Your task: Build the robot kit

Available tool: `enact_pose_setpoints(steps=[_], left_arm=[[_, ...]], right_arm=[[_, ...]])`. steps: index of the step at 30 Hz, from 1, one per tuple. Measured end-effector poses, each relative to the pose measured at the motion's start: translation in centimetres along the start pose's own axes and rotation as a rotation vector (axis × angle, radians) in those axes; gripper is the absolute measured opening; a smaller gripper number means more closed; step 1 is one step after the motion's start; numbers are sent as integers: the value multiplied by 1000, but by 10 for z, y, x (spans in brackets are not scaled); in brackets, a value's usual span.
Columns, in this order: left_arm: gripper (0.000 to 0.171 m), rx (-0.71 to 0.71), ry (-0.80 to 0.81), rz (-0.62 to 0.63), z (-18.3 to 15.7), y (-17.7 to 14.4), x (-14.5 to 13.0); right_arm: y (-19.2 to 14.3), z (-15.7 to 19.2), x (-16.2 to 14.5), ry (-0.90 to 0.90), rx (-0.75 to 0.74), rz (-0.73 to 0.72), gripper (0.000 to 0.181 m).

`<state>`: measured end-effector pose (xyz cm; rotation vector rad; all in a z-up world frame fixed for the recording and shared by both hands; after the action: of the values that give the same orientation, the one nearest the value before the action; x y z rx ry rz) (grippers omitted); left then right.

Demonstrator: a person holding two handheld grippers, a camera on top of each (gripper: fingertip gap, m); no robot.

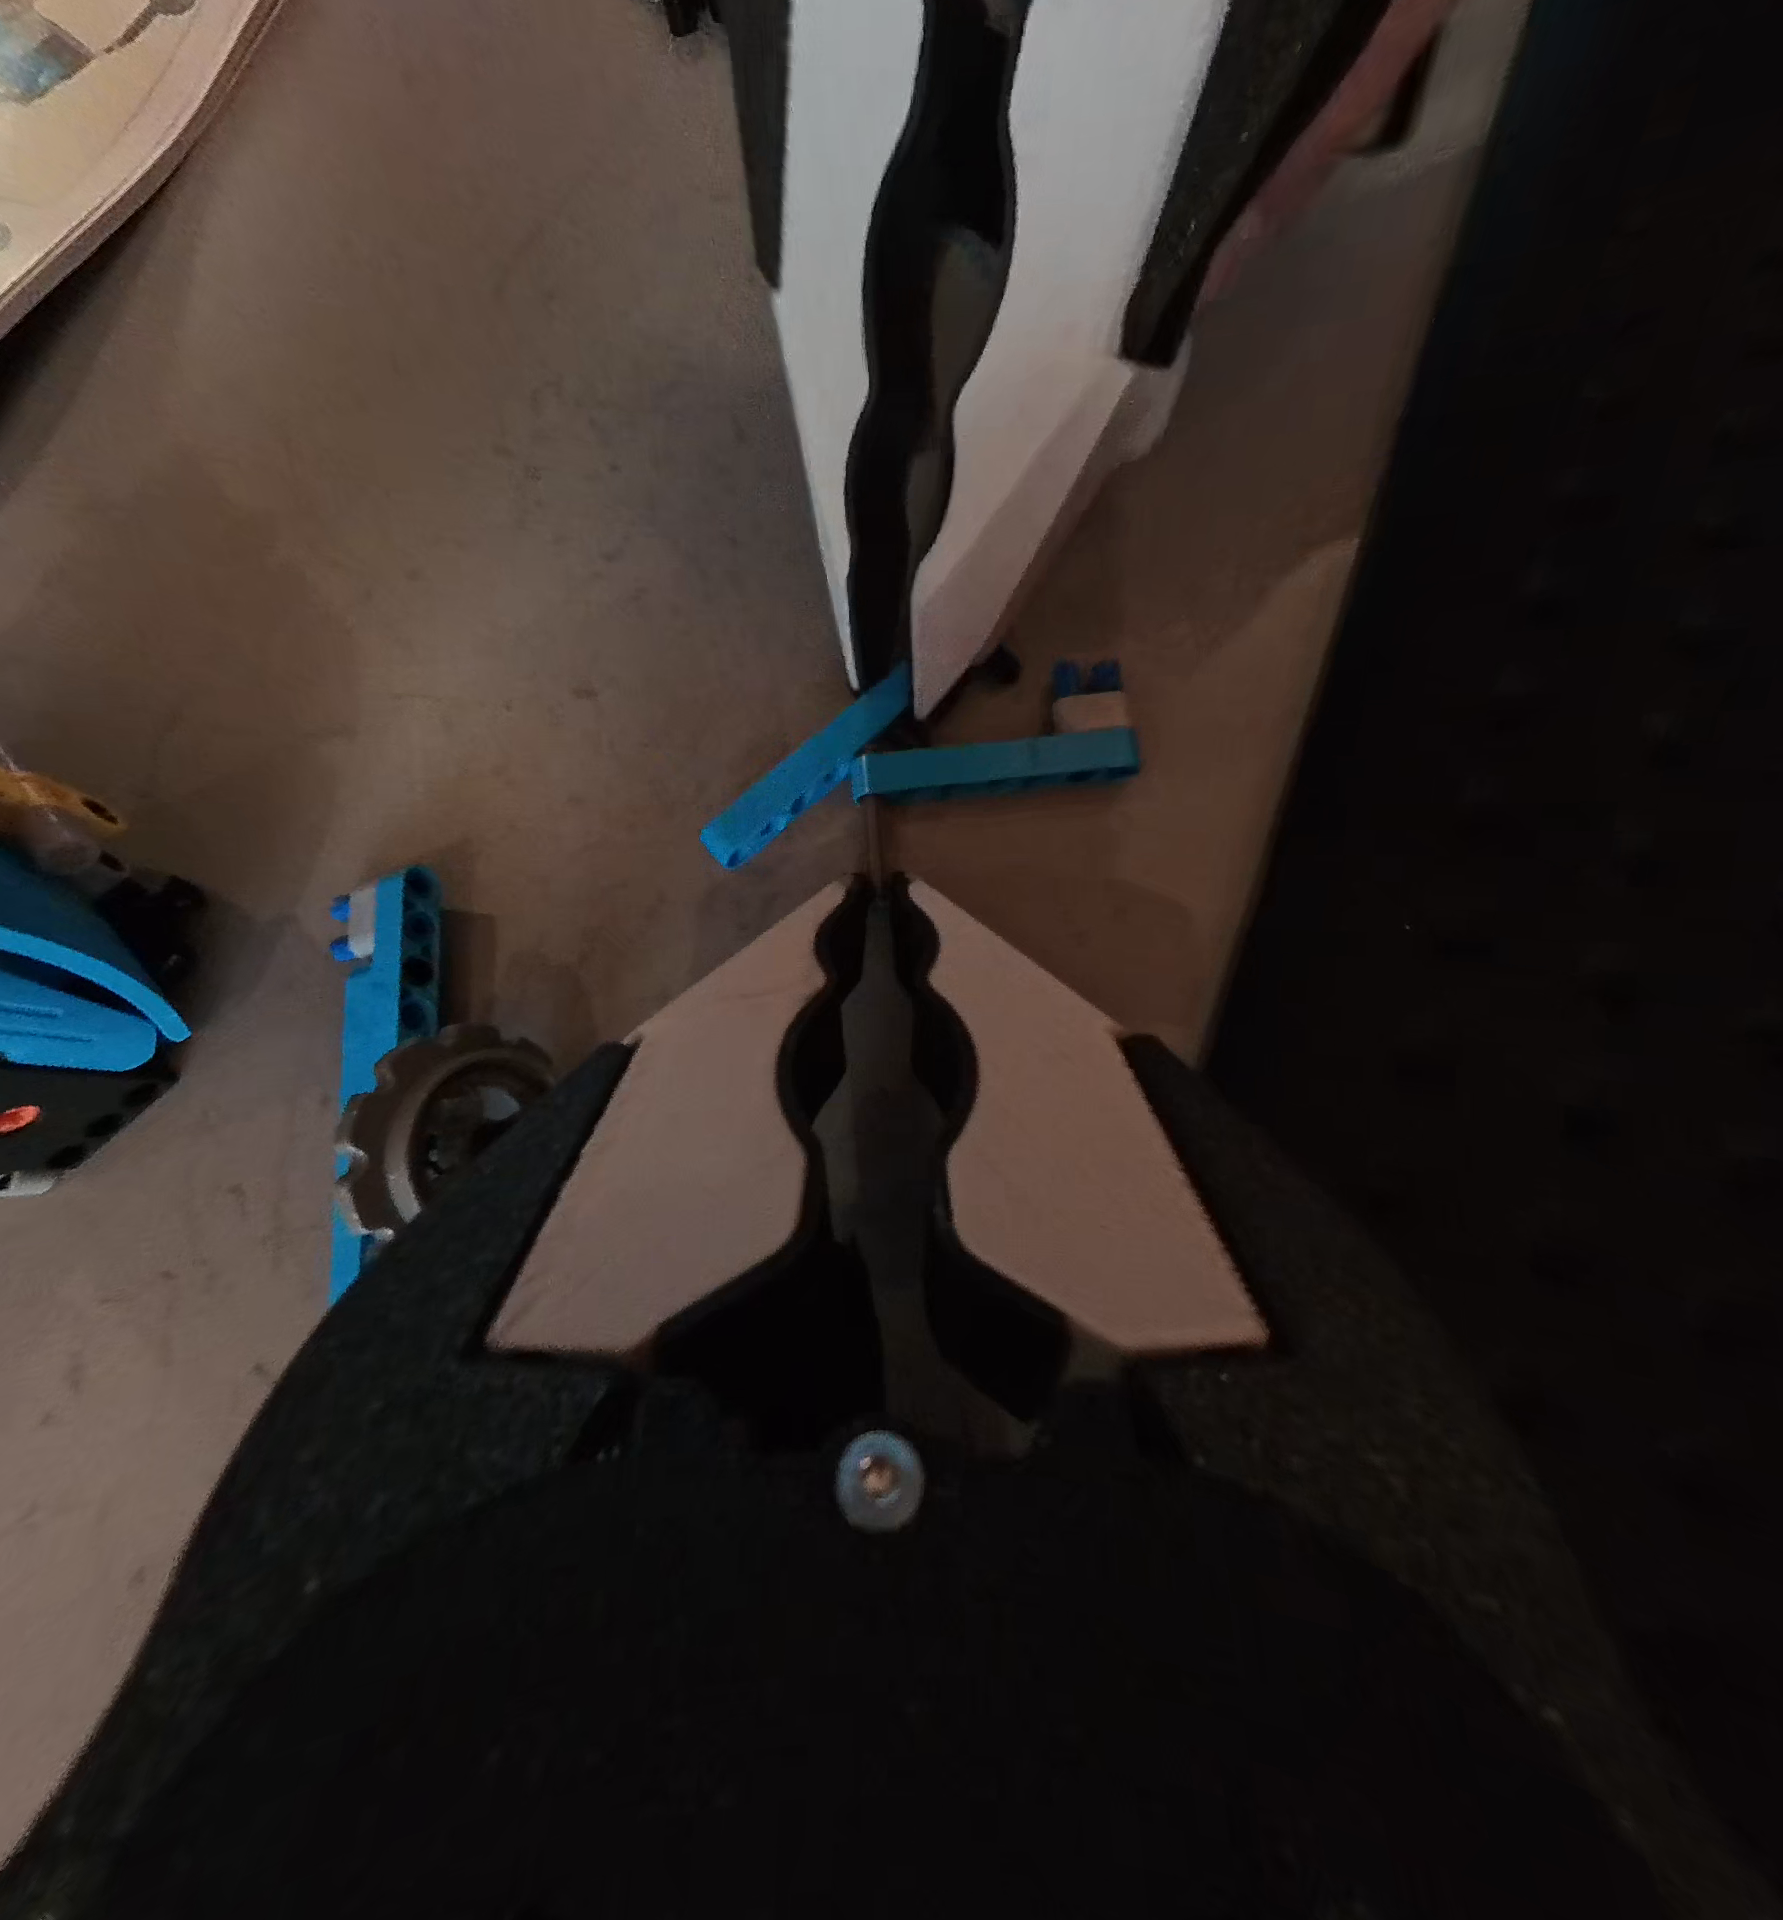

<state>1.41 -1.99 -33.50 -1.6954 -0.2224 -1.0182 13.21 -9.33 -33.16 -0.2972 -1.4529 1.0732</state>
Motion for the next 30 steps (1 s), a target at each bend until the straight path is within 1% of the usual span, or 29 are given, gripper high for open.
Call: enact_pose_setpoints(steps=[3, 5, 7, 10, 12, 15, 17, 18, 19, 20, 21, 22, 23, 24, 25, 26, 27, 29, 30], left_arm=[[3, 46, 9, 12, 0, 0, 1], [4, 87, 13, 22, 1, 1, 2], [4, 98, 21, 27, 0, 1, 2], [4, 95, 19, 24, 0, 1, 2], [4, 89, 13, 20, 1, 1, 2], [5, 86, -9, 1, 3, -3, 3], [5, 76, -21, 10, 5, -5, 2], [6, 59, -17, 29, 4, -5, -1], [3, 44, -10, 31, 4, -5, -2], [4, 35, -12, 28, 4, -5, -3], [3, 25, -20, 33, 5, -5, -2], [0, 15, -21, 40, 4, -5, -2], [0, 20, -7, 49, 4, -5, -2], [0, 37, 15, 61, 4, -5, -1], [0, 53, 40, 73, 3, -6, -1], [0, 70, 60, 79, 2, -8, -1], [0, 94, 74, 72, 2, -10, 1], [0, 98, 71, 31, 2, -16, 4], [0, 85, 53, 6, 3, -17, 6]], right_arm=[[2, 5, -1, 199, -36, -26, 10], [0, 9, -2, 301, 10, -59, 22], [-6, 9, -4, 353, 42, -90, 28], [-16, 7, -8, 368, 46, -111, 28], [-19, 6, -9, 306, 36, -106, 27], [-21, -6, -11, 91, -50, -14, 31], [-26, -13, -6, -96, -28, 24, 33], [-27, -19, -2, -189, -10, 19, 36], [-26, -25, 1, -252, 15, 13, 35], [-22, -29, 3, -268, 80, 29, 33], [-18, -30, 6, -240, 171, 47, 35], [-13, -31, 12, -188, 240, 32, 37], [-9, -32, 17, -133, 277, -7, 39], [-6, -32, 20, -103, 291, -48, 41], [-3, -33, 21, -96, 254, -67, 45], [-1, -35, 18, -102, 203, -52, 45], [-3, -33, 14, -121, 198, -26, 44], [-8, -27, 10, -124, 233, -34, 34], [-8, -24, 10, -101, 255, -45, 33]])
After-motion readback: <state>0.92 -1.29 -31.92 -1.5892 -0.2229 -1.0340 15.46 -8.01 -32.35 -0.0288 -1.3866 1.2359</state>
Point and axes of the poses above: each gripper's, where its closed fingertips meet, y out along the fingers, x out of its top, z = x × y across the jaws, the point moved 8 cm from there along -y, back along the fingers, and after that the axes turned 6 degrees about -x, right-handed, at the moved point
